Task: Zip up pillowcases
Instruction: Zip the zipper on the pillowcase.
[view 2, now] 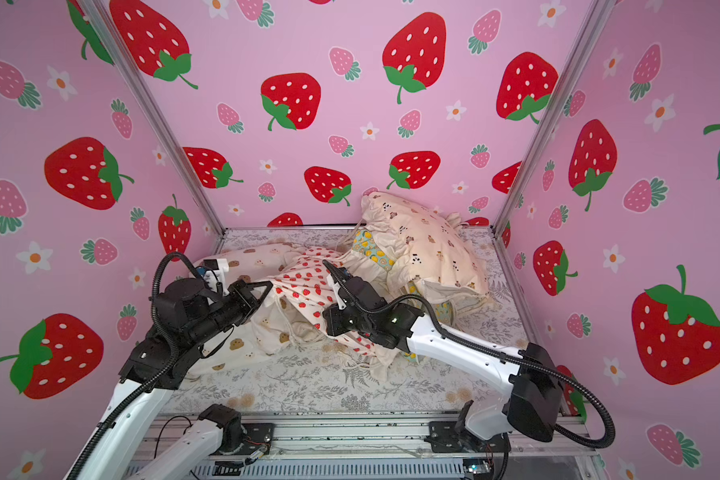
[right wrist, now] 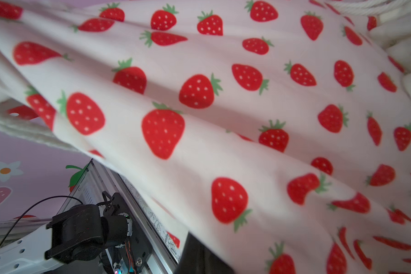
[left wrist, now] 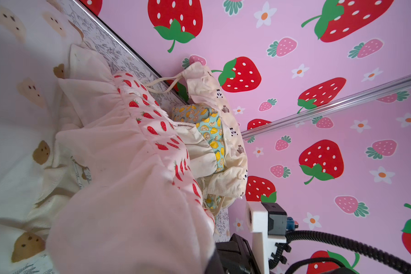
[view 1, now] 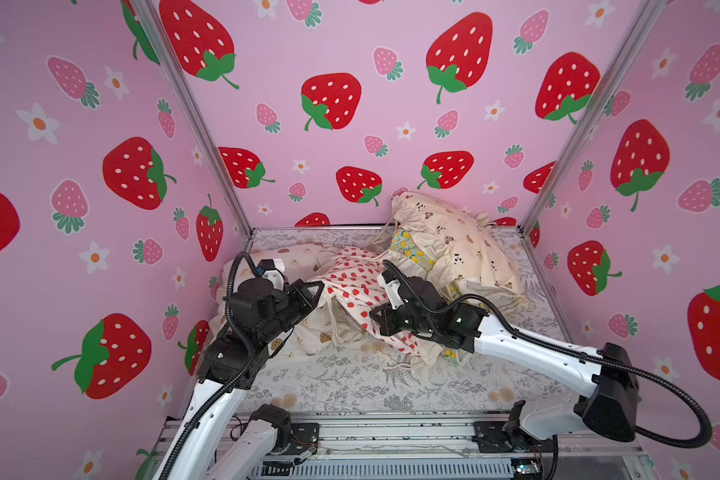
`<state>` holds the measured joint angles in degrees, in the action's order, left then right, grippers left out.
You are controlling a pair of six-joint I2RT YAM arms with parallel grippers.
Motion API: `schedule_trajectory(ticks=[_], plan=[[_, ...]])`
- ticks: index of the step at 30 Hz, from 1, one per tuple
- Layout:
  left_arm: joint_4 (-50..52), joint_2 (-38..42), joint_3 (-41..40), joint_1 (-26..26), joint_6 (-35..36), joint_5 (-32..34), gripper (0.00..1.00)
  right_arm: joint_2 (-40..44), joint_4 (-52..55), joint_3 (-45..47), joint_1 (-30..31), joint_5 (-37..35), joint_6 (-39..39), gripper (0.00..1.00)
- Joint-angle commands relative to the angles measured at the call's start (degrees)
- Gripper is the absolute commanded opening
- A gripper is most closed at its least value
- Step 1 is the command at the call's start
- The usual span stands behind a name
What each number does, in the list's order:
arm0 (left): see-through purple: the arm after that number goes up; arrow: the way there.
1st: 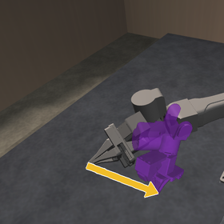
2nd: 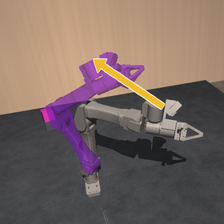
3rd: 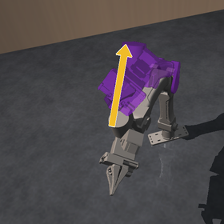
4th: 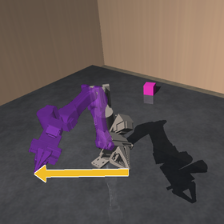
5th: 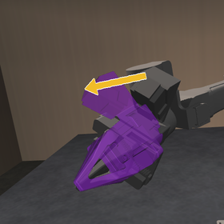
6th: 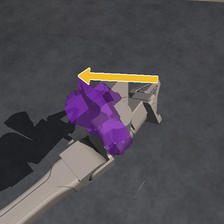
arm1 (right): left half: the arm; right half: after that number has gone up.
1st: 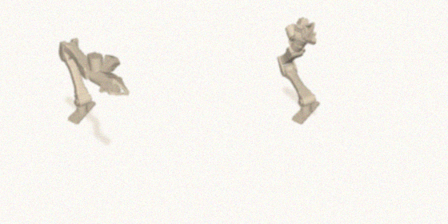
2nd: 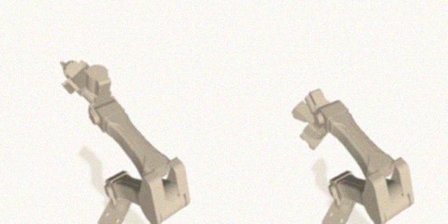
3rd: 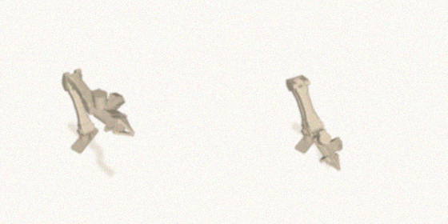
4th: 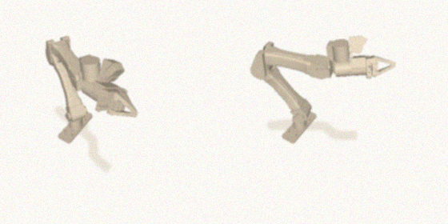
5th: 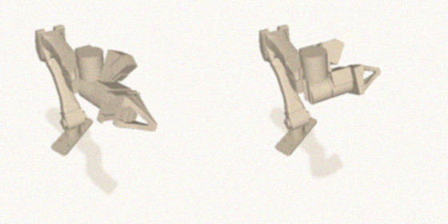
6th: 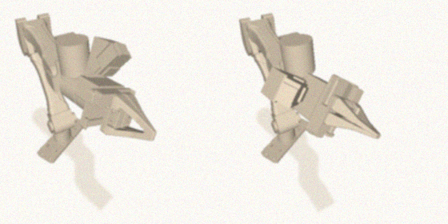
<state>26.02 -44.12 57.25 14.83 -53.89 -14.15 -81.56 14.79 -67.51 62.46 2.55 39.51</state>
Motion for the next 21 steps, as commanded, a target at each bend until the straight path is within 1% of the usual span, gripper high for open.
schedule_trajectory(ticks=[1,7,14,21], plan=[[-1.66,0.21,3.59,-3.28,0.89,-0.05,0.00,1.09,7.58,-1.60,-0.35,-0.04,3.09,0.00],[-3.52,-0.17,2.25,-7.95,-1.30,-3.66,0.00,1.64,12.01,-2.19,-0.39,2.17,4.07,0.00],[-3.28,-1.36,3.03,-13.59,-1.88,-6.86,0.00,2.62,15.40,-2.06,-0.37,4.47,5.27,0.00],[-3.95,-2.39,3.40,-18.08,-3.31,-10.10,0.00,3.95,17.55,-0.32,-0.32,5.36,6.52,0.00]])
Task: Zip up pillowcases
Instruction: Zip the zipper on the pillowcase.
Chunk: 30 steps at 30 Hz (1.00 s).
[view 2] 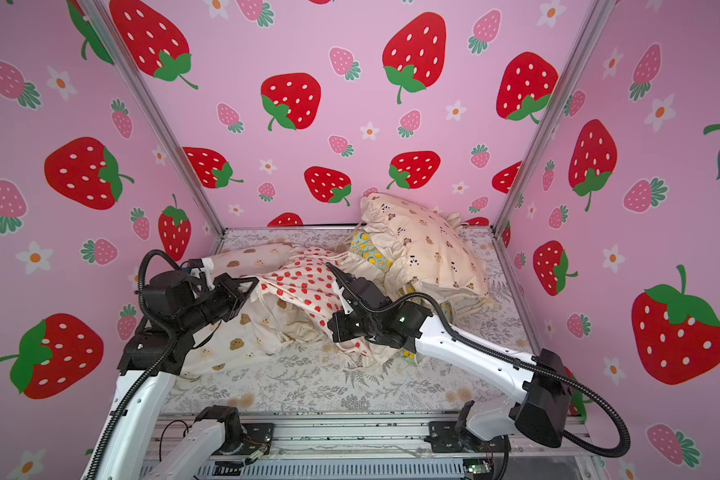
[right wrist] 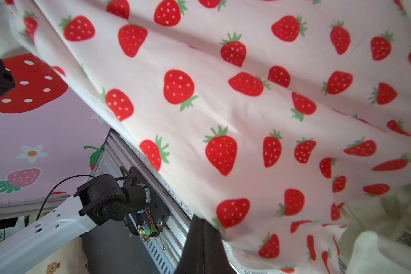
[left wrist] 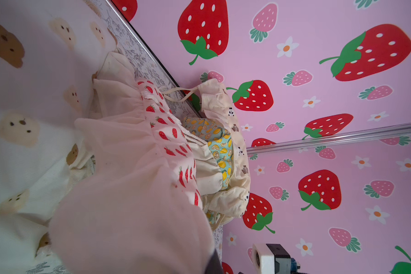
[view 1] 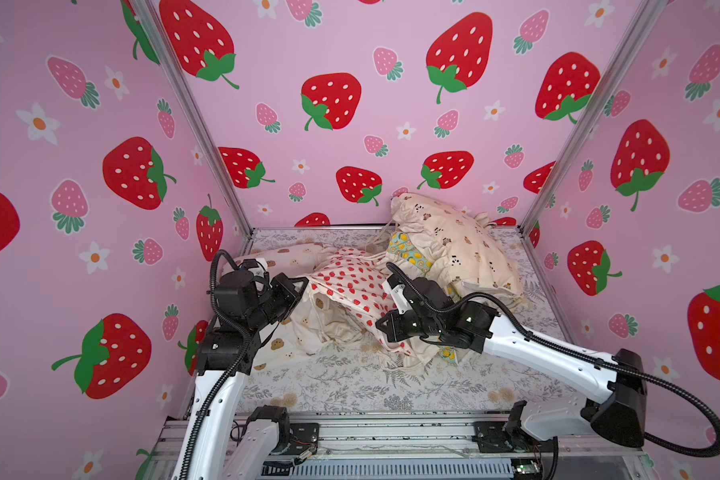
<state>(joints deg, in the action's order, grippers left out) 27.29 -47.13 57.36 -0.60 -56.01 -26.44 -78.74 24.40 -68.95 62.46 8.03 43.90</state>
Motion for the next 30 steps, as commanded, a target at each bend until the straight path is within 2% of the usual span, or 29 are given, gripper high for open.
schedule_trajectory(ticks=[1,8,11,16,18,20,22,26,27,30], plan=[[-5.53,0.71,3.12,-3.11,-1.44,1.69,0.00,1.18,7.94,1.47,-0.32,0.04,2.28,0.00],[-9.32,3.32,-2.49,-3.22,-6.92,-1.82,0.00,-2.40,5.75,0.50,0.24,0.81,1.78,0.00],[-8.76,5.93,-5.18,-3.16,-8.11,-0.52,0.00,-5.25,7.21,-1.16,1.07,-1.52,1.41,0.00],[-7.27,8.08,-7.69,-3.00,-8.27,0.58,0.00,-6.89,6.05,-0.49,1.76,-1.06,1.56,0.00],[-7.66,8.25,-8.73,-2.97,-8.49,0.60,0.00,-6.23,6.05,-0.38,2.05,-1.74,1.47,0.16],[-7.57,8.03,-9.24,-2.94,-8.21,0.42,0.00,-4.97,6.54,-0.02,2.06,-2.26,1.45,0.21],[-7.51,7.76,-9.46,-2.93,-7.91,-0.07,0.00,-2.68,7.17,1.34,2.06,-3.67,2.22,0.35],[-7.47,8.02,-9.72,-2.93,-7.47,-0.37,0.00,1.65,7.91,4.78,0.90,-6.63,4.36,0.50],[-7.36,8.11,-9.77,-3.00,-7.40,-0.35,0.00,2.28,7.71,6.18,-0.23,-6.27,5.54,0.57],[-6.63,8.40,-10.08,-2.85,-6.92,-0.80,0.00,2.71,4.84,9.66,-3.95,-3.57,7.20,0.65]])
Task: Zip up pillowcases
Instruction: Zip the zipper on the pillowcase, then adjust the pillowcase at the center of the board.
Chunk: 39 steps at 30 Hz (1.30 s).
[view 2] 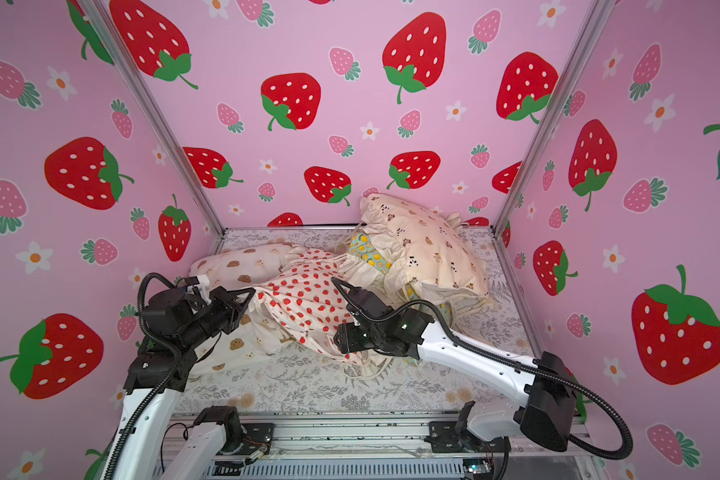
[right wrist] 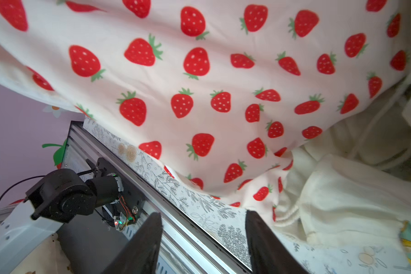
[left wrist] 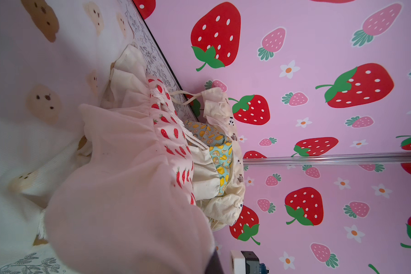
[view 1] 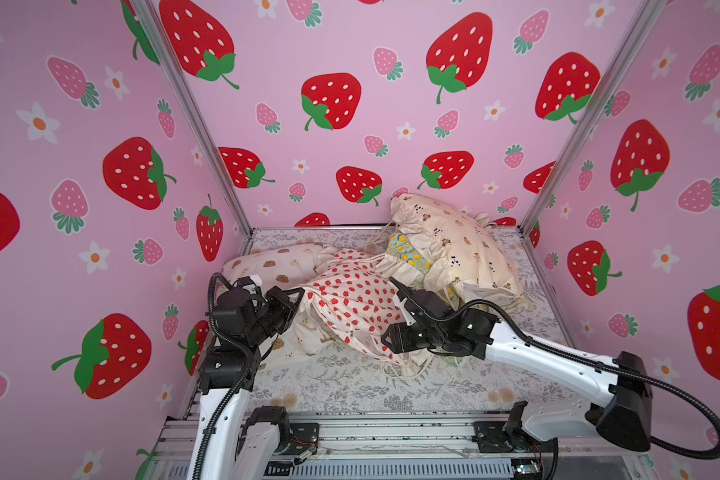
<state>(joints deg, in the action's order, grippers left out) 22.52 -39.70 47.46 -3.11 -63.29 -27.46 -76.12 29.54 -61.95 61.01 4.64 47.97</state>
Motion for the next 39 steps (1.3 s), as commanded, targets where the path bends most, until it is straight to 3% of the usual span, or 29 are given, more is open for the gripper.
schedule_trajectory(ticks=[1,3,7,11,14,21,24,28,30,39], plan=[[-1.37,1.03,-0.18,-0.41,0.72,0.13,0.00,0.11,-2.37,3.35,-3.32,0.46,3.01,0.70],[-0.53,1.44,-0.34,-0.35,0.68,0.13,0.00,-0.40,-5.23,4.11,-4.91,1.25,3.83,0.80],[-0.04,2.83,-1.07,-0.38,0.80,0.30,0.00,-2.81,-10.16,6.75,-9.58,2.43,7.03,0.92],[1.29,2.88,-1.49,-0.36,1.42,-0.04,0.00,-5.32,-19.69,9.96,-14.41,5.46,9.84,0.96],[1.46,2.93,-1.59,-0.41,1.58,-0.63,0.00,-10.00,-21.46,6.58,-15.37,7.56,9.26,0.96],[-0.59,3.36,-2.46,-0.24,-1.11,-0.92,0.00,-19.58,-25.39,0.26,-15.46,7.49,9.16,0.69],[-0.43,2.41,-0.92,-0.23,-1.09,-1.10,0.00,-22.74,-25.65,-3.51,-15.41,7.13,7.79,0.53],[1.54,2.17,2.27,-0.14,0.09,-0.39,0.00,-25.37,-25.95,-8.69,-15.40,4.39,4.67,0.23],[4.60,2.54,4.14,-0.16,1.17,-0.18,0.00,-26.88,-23.76,-13.18,-15.57,3.61,2.38,0.14],[16.35,12.98,2.51,-0.05,0.47,1.97,0.00,-34.83,-10.97,-32.92,-15.57,7.30,-9.60,0.09]])
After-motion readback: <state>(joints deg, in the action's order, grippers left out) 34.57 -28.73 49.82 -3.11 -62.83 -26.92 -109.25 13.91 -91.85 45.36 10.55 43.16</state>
